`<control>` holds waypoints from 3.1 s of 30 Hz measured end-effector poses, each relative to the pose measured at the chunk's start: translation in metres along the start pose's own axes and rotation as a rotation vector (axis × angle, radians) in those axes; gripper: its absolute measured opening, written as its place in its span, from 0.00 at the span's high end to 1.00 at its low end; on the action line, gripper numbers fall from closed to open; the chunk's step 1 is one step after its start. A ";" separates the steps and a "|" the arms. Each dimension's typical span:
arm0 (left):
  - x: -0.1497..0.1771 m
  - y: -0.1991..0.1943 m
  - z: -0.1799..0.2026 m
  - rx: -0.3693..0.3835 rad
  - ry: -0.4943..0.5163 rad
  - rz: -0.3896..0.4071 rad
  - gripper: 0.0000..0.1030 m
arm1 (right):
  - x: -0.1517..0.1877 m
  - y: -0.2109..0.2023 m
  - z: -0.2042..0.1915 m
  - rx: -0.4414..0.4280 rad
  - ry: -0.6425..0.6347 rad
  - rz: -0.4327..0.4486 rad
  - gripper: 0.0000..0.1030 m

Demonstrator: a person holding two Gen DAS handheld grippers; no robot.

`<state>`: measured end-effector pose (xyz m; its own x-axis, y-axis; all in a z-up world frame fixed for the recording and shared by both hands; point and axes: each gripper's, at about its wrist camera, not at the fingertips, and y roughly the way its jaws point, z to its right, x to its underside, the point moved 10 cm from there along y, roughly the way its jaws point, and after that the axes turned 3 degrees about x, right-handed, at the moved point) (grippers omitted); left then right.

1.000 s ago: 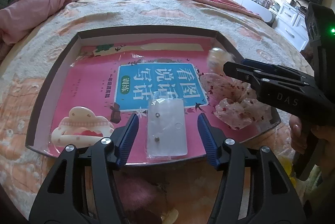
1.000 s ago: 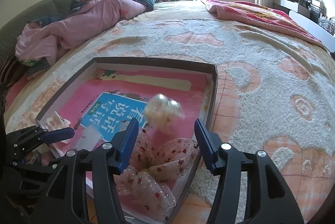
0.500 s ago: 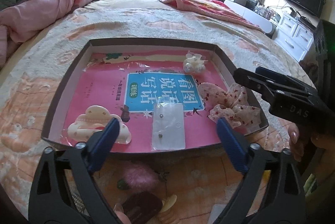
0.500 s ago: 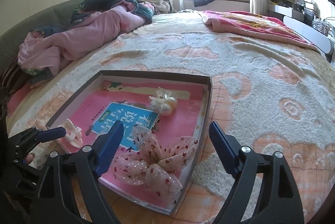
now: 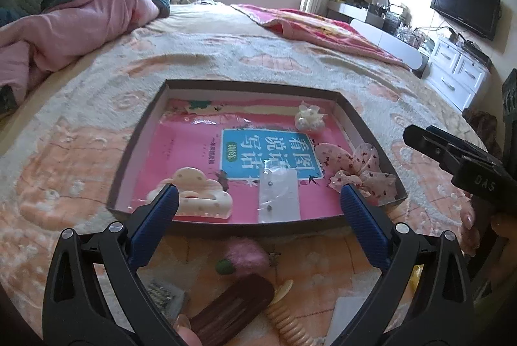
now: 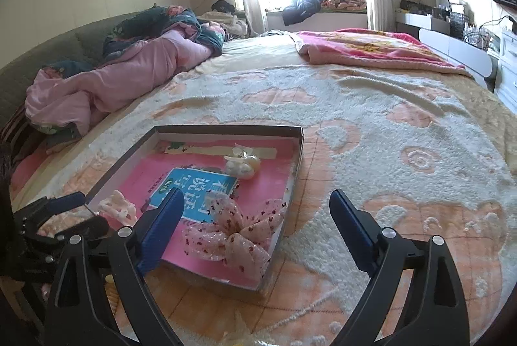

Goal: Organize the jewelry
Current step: 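Withdraw both tools from the box toward the remaining items on the bedspread, then grasp the clear pearl-pin case with the left tool while the right tool grasps the beige spiral hair tie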

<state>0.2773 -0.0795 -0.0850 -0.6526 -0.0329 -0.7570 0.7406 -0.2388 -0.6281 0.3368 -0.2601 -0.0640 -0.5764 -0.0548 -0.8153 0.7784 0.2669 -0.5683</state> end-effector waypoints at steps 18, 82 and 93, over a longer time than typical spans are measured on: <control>0.001 -0.049 -0.041 -0.028 -0.049 0.064 0.11 | 0.012 -0.051 -0.059 -0.066 -0.057 0.059 0.14; 0.090 -0.024 -0.076 0.007 -0.016 -0.166 0.56 | 0.138 -0.008 -0.177 -0.213 -0.345 -0.248 0.67; 0.091 -0.018 -0.071 0.006 -0.004 -0.179 0.75 | 0.138 -0.006 -0.172 -0.218 -0.319 -0.245 0.83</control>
<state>0.2161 -0.0089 -0.1550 -0.7746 0.0068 -0.6324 0.6115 -0.2470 -0.7517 0.2097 -0.1039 -0.1537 -0.6051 -0.4257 -0.6728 0.5385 0.4035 -0.7397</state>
